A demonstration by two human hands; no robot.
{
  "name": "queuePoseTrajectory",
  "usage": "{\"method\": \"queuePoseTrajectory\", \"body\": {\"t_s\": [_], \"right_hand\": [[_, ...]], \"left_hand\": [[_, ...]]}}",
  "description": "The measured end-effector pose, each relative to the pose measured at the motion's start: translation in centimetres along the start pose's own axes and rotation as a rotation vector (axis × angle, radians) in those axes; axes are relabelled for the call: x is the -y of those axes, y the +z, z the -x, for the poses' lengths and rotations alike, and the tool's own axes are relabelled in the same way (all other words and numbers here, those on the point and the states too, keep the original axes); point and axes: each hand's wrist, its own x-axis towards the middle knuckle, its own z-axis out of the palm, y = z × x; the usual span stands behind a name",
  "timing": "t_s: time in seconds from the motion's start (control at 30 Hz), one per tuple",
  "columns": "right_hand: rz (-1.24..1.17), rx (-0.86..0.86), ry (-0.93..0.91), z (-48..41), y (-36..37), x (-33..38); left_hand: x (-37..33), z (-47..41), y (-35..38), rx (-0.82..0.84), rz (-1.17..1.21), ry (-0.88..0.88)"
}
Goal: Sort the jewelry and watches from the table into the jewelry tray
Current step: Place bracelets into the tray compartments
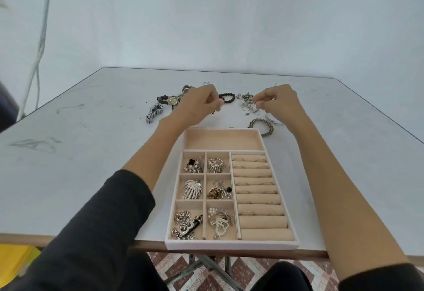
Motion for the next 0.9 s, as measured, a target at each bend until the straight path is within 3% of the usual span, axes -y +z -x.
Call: {"method": "queuePoseTrajectory", "body": {"t_s": [0.17, 0.27, 0.53, 0.9], "right_hand": [[0.029, 0.057, -0.019, 0.4, 0.6, 0.8], [0.040, 0.107, -0.030, 0.7, 1.1, 1.4], [0.004, 0.261, -0.103, 2.9, 1.7, 4.5], [-0.042, 0.471, -0.209, 5.5, 1.0, 6.8]], "left_hand": [[-0.9, 3.8, -2.7, -0.186, 0.304, 0.042], [-1.1, 5.6, -3.8, -0.208, 0.375, 0.080], [-1.0, 9.4, -3.7, -0.178, 0.371, 0.144], [-1.3, 9.7, -3.9, -0.298, 0.359, 0.131]]}}
